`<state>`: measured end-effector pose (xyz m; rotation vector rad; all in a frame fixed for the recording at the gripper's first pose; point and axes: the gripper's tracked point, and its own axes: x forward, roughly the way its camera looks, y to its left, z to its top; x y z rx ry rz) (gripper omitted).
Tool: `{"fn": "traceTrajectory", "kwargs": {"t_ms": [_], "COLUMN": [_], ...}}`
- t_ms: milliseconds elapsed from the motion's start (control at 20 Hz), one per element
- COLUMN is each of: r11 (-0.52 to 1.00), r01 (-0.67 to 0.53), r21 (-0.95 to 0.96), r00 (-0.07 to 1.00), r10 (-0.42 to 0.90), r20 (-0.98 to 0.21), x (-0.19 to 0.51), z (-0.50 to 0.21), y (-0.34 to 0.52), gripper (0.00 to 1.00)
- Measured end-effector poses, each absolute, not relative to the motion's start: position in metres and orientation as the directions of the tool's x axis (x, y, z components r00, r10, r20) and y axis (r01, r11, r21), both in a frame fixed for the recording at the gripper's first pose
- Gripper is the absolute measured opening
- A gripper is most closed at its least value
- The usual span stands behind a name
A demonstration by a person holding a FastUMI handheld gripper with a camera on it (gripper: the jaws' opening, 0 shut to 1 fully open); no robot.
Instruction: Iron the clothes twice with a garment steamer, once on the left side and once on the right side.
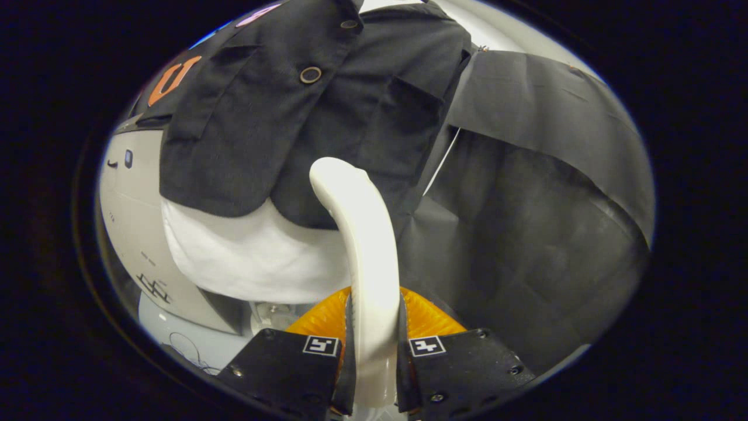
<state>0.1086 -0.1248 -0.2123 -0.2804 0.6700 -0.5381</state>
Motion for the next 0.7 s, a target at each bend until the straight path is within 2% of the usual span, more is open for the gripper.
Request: {"fn": "traceTrajectory", "kwargs": {"t_ms": [250, 700], "r11": [0.832, 0.832], "r01": [0.414, 0.471], "r21": [-0.370, -0.294], "r00": [0.646, 0.688], "r10": [-0.555, -0.555], "r20": [-0.524, -0.467], "x": [0.084, 0.017], "z": [-0.201, -0.120], "y": [-0.114, -0.091], "gripper": [0.31, 0.30]}}
